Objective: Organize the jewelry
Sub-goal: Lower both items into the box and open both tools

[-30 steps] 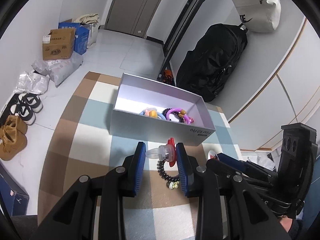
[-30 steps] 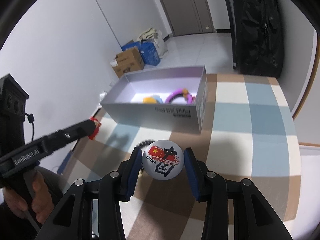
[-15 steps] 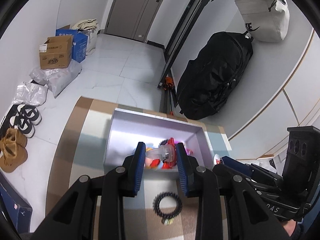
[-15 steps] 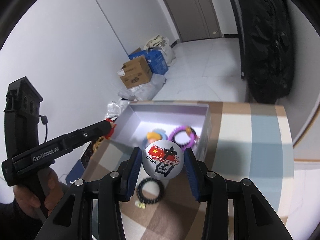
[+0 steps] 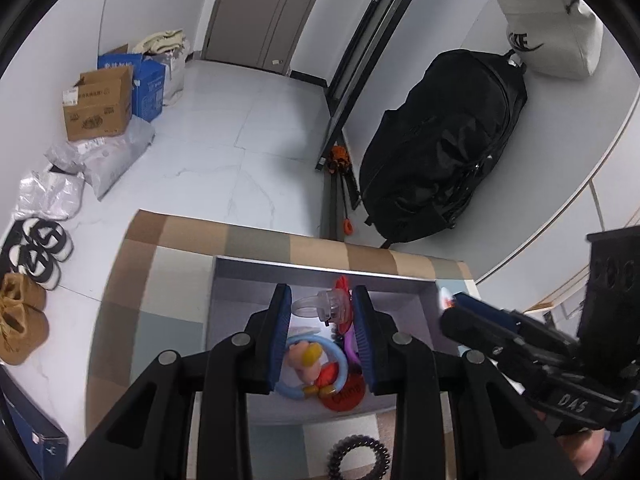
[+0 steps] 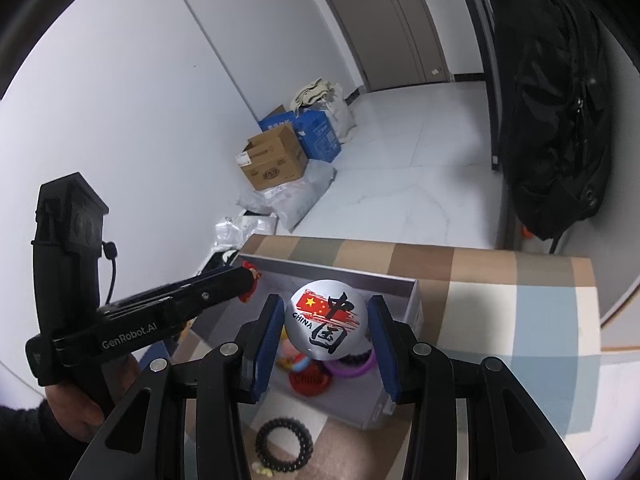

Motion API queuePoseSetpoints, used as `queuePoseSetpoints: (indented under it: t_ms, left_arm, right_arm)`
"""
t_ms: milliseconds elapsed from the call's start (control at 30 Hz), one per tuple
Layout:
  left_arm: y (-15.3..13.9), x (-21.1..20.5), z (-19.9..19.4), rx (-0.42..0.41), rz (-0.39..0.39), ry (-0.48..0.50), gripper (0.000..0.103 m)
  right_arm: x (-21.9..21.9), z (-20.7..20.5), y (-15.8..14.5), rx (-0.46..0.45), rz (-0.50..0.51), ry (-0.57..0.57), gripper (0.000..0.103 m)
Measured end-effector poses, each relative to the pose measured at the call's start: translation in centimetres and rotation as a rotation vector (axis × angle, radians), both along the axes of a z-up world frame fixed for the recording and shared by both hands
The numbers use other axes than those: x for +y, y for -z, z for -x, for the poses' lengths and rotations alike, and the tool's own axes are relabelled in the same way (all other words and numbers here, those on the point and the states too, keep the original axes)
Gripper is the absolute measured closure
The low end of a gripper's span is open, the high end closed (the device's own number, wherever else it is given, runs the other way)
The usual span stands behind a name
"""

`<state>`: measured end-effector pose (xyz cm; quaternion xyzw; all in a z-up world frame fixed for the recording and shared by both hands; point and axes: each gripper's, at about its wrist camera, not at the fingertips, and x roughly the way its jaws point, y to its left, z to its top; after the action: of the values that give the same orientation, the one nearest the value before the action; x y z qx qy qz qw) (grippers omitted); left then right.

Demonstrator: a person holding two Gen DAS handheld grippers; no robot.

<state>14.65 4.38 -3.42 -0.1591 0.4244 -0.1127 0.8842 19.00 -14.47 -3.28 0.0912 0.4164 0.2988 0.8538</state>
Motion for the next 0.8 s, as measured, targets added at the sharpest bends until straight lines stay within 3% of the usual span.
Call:
queuePoseSetpoints:
  t_ms: [733,800]
  left_arm:
    - [1.1,-1.2,-1.6,0.074,-0.024,0.038,0.074]
    - [1.1,-1.0,-1.6,0.078,-0.004,0.041,0.07]
  right_arm:
    - [-0.7,-1.4,1.4,0.045,-0.075,0.011,0.058]
    - [-0.9,-1.2,1.0,0.027,-0.077,0.024,0.037]
